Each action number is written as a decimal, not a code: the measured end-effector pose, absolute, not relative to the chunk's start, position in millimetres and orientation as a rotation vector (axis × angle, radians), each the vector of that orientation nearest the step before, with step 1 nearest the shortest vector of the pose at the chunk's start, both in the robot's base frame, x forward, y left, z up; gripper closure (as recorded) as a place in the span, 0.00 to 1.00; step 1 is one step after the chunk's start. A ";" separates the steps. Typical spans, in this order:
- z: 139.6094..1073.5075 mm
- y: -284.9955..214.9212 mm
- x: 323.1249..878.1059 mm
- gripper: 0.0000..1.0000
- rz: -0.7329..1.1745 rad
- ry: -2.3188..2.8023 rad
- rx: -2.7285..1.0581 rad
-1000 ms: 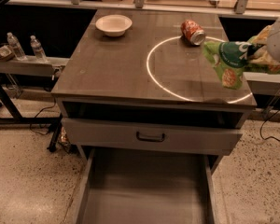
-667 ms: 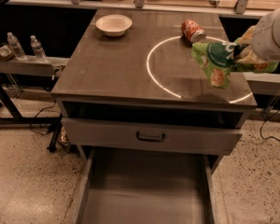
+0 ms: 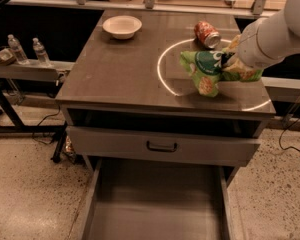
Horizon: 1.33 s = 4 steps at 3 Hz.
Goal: Pick green rice chip bag from middle drawer and place on counter
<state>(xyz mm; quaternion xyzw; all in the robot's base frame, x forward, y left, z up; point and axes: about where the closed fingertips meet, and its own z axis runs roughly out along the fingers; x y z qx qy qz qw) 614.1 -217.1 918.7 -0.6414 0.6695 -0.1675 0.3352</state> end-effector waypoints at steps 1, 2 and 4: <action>901.5 -183.7 620.9 0.82 -0.343 1.705 -1.696; 883.7 -156.0 622.8 0.59 -0.269 1.685 -1.708; 864.9 -100.4 624.4 0.04 -0.150 1.630 -1.729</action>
Offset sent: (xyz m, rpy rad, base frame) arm 0.0114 0.0928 -0.0596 0.1435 0.0861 0.1398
